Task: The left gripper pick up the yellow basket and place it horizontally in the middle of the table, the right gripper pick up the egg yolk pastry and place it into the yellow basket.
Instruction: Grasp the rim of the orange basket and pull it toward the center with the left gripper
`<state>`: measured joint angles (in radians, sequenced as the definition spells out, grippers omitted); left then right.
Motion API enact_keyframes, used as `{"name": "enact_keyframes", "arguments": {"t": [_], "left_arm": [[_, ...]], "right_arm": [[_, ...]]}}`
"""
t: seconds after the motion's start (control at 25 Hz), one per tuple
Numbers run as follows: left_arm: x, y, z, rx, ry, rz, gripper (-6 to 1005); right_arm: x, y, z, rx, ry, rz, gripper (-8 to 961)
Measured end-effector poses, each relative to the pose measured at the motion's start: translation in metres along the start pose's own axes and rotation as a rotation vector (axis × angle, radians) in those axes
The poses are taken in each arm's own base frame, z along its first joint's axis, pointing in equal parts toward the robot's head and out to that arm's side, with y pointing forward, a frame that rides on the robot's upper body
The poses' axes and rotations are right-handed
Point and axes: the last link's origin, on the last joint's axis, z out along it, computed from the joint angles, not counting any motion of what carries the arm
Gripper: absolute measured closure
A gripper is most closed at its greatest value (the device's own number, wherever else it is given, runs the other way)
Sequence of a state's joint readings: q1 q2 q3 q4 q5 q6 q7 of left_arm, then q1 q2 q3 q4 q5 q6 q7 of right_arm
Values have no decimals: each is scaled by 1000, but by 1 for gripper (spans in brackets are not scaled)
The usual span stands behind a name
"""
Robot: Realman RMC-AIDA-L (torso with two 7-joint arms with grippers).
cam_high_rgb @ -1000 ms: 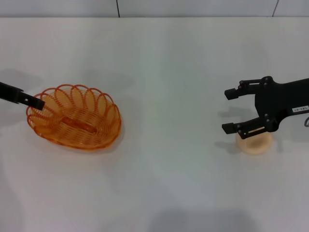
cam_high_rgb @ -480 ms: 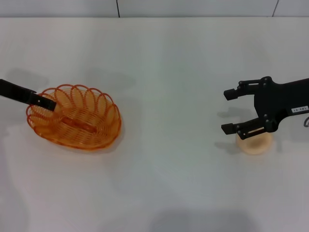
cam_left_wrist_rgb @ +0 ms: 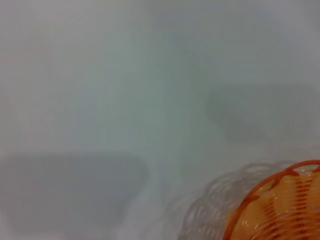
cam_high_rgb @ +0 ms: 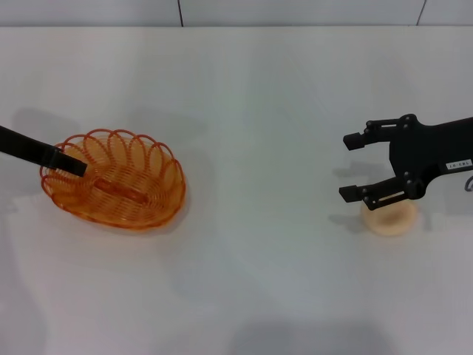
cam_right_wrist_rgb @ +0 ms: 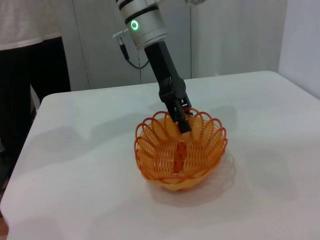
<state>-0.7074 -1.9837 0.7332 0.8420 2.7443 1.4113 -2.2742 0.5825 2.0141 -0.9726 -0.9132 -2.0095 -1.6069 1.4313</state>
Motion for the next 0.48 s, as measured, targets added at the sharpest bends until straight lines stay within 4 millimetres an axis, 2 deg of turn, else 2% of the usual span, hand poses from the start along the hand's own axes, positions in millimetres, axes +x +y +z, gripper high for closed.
{"name": "enact_keyframes", "arguments": {"t": [0.48], "left_arm": [[1, 0, 0, -1, 6, -4, 846]], "right_arm": [[-1, -1, 0, 1, 0, -4, 98]]}}
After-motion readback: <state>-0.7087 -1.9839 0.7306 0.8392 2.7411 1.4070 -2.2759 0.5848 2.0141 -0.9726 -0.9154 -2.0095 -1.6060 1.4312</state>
